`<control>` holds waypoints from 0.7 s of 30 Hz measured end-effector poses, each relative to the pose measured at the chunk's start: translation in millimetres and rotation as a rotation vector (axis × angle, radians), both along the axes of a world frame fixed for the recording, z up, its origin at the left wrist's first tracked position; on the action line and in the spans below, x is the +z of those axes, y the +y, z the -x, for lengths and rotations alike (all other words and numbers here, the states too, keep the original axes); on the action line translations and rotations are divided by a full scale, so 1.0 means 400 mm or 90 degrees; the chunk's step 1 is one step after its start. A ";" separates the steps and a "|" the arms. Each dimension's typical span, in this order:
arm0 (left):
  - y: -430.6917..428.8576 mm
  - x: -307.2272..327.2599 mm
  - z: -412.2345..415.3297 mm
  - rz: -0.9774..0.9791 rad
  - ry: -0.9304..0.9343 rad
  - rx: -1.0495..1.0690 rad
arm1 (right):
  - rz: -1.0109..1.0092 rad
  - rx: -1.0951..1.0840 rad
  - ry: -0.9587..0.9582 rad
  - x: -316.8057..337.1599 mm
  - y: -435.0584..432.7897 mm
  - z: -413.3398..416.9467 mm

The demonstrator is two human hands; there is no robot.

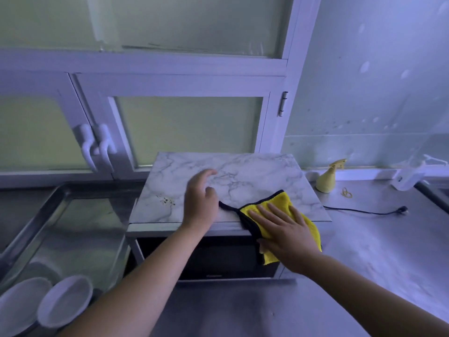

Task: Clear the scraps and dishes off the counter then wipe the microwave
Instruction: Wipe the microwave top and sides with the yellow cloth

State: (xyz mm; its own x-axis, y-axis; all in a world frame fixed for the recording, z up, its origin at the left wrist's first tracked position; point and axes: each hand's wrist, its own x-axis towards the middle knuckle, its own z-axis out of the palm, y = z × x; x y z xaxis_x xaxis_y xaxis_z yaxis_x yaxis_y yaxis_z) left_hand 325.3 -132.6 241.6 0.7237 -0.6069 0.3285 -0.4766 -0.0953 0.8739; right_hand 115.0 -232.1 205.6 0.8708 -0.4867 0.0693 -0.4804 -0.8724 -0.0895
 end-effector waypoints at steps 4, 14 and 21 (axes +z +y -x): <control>0.112 0.019 -0.158 0.026 -0.077 0.123 | -0.171 -0.019 -0.243 0.018 -0.020 0.009; 0.187 -0.111 -0.339 -0.284 0.230 0.273 | -0.121 -0.070 0.094 0.040 -0.111 -0.254; 0.200 -0.125 -0.337 -0.285 0.132 0.263 | -0.103 -0.111 0.081 0.029 -0.276 -0.466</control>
State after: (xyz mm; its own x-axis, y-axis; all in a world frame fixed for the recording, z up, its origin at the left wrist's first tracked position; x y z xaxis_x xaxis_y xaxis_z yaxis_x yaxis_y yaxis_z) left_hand 459.9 -52.4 191.8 0.9486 -0.3100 -0.0642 -0.1472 -0.6115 0.7774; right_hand 301.5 -342.4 217.1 0.7691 -0.6265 -0.1265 -0.6392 -0.7544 -0.1493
